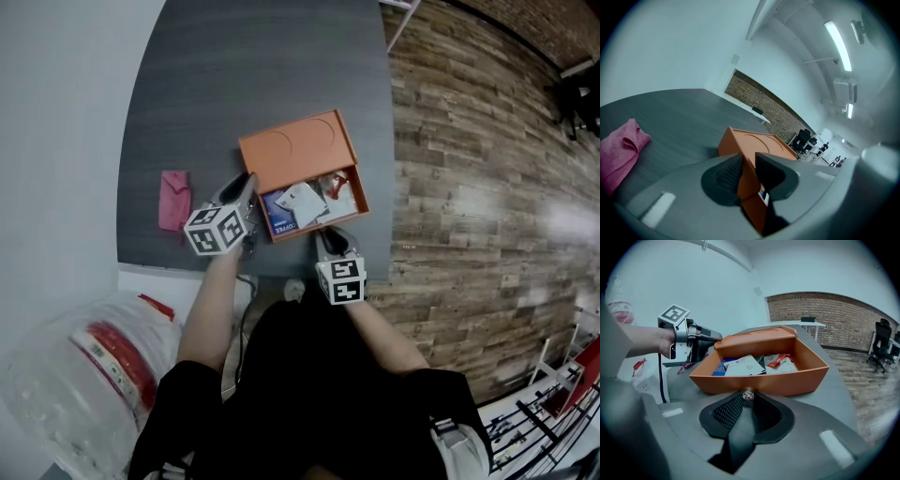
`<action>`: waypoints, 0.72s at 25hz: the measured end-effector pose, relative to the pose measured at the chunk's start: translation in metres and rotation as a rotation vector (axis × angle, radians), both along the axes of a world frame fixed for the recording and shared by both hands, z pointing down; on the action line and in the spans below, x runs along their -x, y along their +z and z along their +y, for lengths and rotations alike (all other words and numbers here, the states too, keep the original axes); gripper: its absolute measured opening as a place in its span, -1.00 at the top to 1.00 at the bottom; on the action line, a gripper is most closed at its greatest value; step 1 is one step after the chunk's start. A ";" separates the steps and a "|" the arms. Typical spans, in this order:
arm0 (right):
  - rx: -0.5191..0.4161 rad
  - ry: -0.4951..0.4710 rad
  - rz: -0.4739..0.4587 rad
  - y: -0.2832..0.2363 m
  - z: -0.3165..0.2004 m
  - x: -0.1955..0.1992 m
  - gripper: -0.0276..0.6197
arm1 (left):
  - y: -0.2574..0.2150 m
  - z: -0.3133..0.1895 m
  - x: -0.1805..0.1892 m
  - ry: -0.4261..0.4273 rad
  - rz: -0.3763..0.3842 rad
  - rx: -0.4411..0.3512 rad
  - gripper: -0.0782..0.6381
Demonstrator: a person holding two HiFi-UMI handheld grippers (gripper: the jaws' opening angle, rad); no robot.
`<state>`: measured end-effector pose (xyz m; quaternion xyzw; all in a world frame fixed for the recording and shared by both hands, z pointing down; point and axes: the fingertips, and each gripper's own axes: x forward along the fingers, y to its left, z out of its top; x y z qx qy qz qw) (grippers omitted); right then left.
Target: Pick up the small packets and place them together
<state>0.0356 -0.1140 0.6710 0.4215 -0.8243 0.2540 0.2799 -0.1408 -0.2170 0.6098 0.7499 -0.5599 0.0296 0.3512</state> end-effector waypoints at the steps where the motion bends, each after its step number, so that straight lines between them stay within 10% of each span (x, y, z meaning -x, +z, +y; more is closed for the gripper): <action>1: -0.006 -0.001 0.001 -0.001 0.000 -0.001 0.69 | 0.000 0.000 0.000 0.001 -0.003 -0.001 0.55; 18: 0.007 -0.002 -0.001 -0.002 0.005 0.002 0.69 | -0.002 -0.004 0.001 -0.026 0.013 -0.005 0.55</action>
